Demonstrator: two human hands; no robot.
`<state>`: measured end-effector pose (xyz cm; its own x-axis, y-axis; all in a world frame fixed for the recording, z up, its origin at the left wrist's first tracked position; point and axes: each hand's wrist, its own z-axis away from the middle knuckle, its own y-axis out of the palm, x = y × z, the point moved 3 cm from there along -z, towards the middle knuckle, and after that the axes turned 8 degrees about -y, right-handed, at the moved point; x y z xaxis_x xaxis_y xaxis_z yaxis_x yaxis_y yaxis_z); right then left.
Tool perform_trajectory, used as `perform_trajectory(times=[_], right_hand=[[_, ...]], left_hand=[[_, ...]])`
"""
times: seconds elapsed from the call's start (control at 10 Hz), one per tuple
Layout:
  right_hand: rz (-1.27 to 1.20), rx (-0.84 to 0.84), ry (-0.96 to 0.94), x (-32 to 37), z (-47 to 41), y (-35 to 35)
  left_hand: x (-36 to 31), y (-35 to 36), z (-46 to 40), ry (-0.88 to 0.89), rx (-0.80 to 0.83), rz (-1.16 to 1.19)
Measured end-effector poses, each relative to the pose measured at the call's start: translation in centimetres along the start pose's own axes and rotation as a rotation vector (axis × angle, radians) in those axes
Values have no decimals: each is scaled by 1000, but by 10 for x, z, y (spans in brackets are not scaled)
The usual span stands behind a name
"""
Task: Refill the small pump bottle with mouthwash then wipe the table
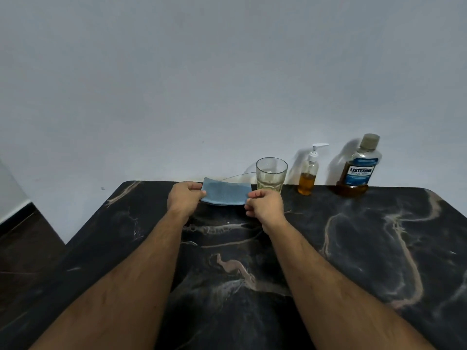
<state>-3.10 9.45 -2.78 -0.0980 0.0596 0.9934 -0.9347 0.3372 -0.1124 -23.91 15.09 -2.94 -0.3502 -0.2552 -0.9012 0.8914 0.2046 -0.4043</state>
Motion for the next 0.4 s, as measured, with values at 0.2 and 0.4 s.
perform_trajectory(times=[0.2, 0.4], right_hand=[[7, 7, 1, -5, -29, 12], [87, 64, -31, 0, -16, 1]], left_hand=[[3, 13, -28, 76, 26, -216], [-6, 11, 2, 205, -117, -410]])
